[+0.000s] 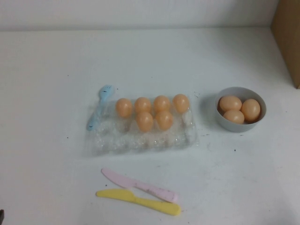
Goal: Take an egg out of the egg box
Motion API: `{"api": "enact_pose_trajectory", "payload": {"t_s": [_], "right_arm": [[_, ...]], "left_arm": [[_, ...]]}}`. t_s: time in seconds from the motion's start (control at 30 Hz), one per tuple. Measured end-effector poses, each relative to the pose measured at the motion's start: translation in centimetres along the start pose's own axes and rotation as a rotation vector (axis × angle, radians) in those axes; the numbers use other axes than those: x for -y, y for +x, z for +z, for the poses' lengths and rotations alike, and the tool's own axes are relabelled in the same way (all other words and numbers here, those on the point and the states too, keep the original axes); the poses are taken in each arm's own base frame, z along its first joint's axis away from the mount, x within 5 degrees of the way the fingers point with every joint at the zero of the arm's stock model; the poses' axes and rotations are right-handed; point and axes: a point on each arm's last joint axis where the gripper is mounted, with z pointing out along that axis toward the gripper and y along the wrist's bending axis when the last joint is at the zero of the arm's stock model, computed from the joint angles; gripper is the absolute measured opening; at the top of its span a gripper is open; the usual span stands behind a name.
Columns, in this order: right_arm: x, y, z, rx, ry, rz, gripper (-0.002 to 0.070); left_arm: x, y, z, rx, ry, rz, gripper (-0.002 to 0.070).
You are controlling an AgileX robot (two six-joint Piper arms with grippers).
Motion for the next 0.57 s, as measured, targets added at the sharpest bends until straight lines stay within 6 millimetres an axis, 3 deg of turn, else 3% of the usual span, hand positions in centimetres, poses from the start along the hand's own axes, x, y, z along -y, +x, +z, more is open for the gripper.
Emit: {"api": "enact_pose_trajectory", "payload": {"t_s": [0.57], "right_arm": [[0.0,0.0,0.0,0.0,0.0,0.0,-0.0017]], "left_arm": [[0.0,-0.04,0.0,0.004,0.0,-0.015,-0.0003]]}}
